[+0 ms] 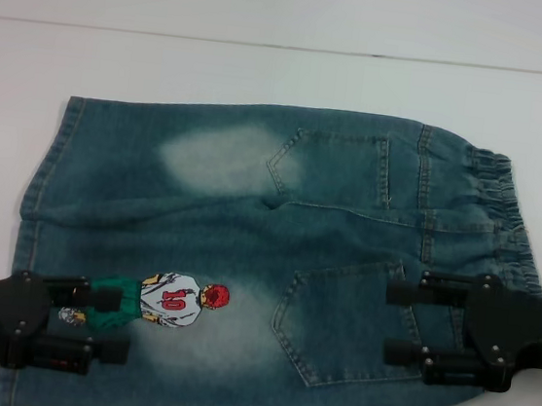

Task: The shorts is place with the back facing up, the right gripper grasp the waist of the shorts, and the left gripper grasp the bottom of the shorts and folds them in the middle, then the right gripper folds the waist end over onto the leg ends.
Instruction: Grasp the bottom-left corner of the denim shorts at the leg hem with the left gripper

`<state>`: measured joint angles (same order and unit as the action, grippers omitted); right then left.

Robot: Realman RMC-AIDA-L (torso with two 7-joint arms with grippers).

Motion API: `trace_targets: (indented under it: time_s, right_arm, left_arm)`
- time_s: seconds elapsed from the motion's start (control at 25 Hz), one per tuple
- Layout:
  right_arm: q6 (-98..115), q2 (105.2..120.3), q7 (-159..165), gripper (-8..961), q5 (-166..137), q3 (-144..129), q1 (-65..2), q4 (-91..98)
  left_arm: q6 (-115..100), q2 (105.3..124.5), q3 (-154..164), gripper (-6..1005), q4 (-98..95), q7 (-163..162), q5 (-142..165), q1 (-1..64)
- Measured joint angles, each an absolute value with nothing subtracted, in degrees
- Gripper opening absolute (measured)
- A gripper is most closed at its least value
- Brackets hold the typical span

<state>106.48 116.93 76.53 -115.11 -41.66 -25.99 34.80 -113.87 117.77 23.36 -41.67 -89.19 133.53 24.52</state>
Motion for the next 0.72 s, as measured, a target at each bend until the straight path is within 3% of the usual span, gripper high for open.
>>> trace_targets:
  time_s: [0.72]
  right_arm:
    - [106.4,116.95,77.1,762,-115.8,-42.1,-26.3,34.8]
  left_arm:
    - [-113.8,117.77,23.4,885,-41.8,-89.4,133.6,24.6]
